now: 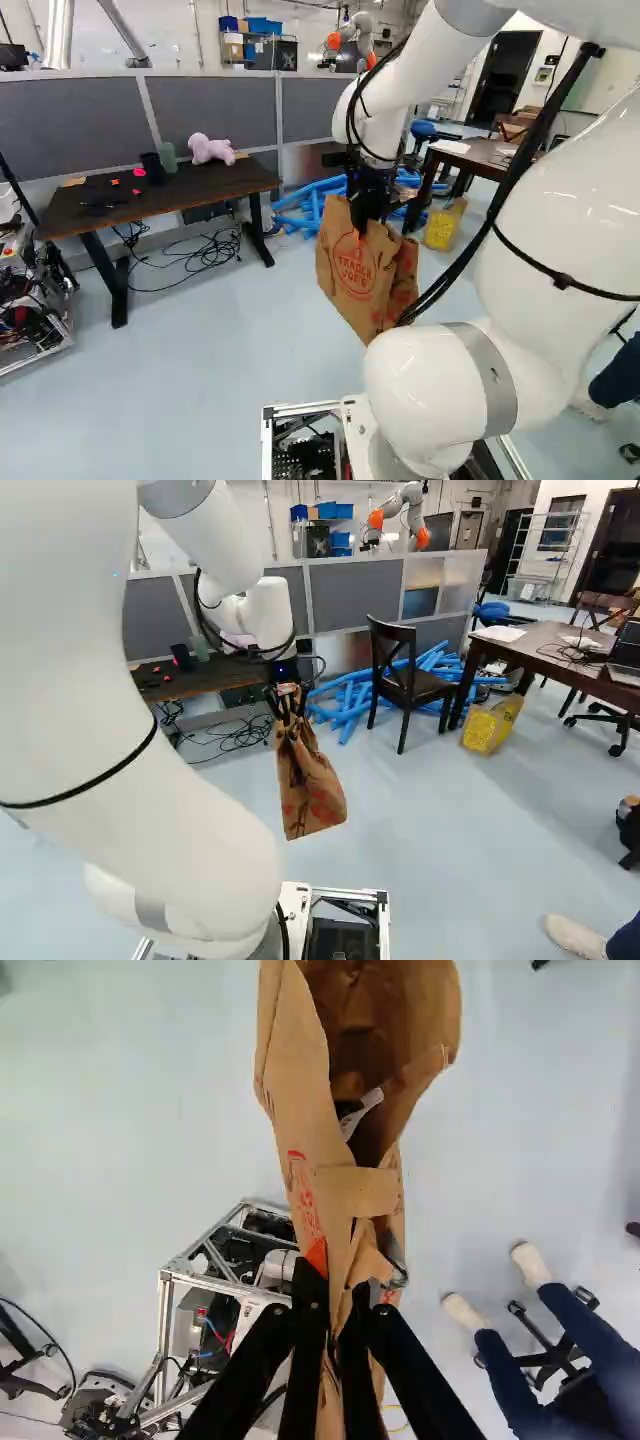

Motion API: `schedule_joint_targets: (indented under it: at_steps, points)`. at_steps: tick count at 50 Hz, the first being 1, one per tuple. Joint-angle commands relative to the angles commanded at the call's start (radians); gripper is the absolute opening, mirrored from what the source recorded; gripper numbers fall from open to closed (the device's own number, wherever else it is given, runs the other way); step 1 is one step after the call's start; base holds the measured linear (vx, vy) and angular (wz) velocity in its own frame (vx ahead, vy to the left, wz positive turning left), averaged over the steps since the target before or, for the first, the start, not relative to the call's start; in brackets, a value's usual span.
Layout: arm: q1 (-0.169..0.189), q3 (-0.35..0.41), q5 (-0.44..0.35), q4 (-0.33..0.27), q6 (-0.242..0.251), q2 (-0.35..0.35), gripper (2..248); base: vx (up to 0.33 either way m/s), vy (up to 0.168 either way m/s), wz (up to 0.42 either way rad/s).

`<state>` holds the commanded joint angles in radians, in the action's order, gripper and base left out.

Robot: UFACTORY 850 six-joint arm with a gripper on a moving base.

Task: Pick up the bag on the ground and place it on the table

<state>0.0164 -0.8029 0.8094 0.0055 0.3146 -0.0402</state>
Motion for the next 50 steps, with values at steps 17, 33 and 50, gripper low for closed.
schedule_joint_targets:
  at_steps: [17, 33, 50]
  points:
    - [-0.036, -0.053, 0.055, 0.000, 0.000, -0.011, 21, 0.000, 0.000, 0.000]
    - [-0.063, -0.094, 0.106, 0.000, 0.000, -0.028, 21, 0.000, 0.000, 0.000]
    - [-0.066, -0.094, 0.169, 0.000, 0.000, -0.092, 21, 0.000, 0.000, 0.000]
